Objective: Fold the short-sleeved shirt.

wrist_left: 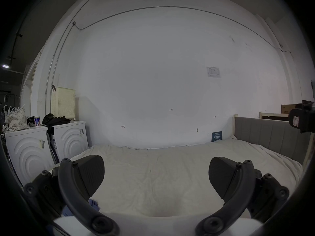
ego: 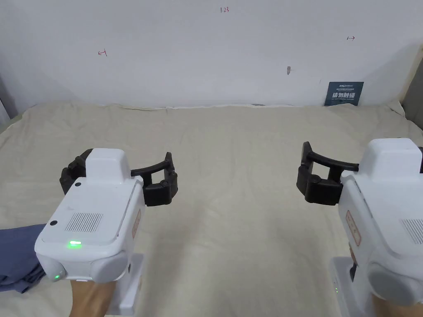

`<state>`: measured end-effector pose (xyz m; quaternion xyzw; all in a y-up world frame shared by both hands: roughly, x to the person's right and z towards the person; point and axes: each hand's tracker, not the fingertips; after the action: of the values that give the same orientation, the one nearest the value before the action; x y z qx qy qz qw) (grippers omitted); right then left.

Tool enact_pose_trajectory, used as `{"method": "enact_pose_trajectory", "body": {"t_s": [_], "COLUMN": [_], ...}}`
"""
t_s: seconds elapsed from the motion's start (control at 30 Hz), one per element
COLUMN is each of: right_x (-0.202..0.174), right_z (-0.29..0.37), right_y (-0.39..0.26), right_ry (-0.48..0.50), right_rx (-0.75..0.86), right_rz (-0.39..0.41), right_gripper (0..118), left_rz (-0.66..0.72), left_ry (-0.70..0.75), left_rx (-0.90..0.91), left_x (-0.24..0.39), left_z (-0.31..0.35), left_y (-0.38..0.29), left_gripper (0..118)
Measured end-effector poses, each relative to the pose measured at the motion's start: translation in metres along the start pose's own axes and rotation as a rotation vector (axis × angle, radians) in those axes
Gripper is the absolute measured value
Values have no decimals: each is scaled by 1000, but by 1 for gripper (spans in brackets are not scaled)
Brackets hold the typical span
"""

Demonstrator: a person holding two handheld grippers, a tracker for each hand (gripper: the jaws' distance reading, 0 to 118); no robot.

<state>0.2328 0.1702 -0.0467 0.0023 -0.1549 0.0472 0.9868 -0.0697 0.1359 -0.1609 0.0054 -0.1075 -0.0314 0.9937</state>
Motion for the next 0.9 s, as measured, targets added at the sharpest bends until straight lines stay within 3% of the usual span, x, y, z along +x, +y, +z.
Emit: {"method": "enact_pose_trajectory", "body": {"t_s": [0.9], "right_x": [-3], "right_z": [1], "right_y": [0], "right_ry": [10], "right_rx": [-1], "right_rz": [-22], "right_gripper": [118], "left_rz": [-9], "left_ry": [26], "left_rx": [10], "left_x": [-1], "left_z": [0], "left_y": [1], "left_gripper": [118]}}
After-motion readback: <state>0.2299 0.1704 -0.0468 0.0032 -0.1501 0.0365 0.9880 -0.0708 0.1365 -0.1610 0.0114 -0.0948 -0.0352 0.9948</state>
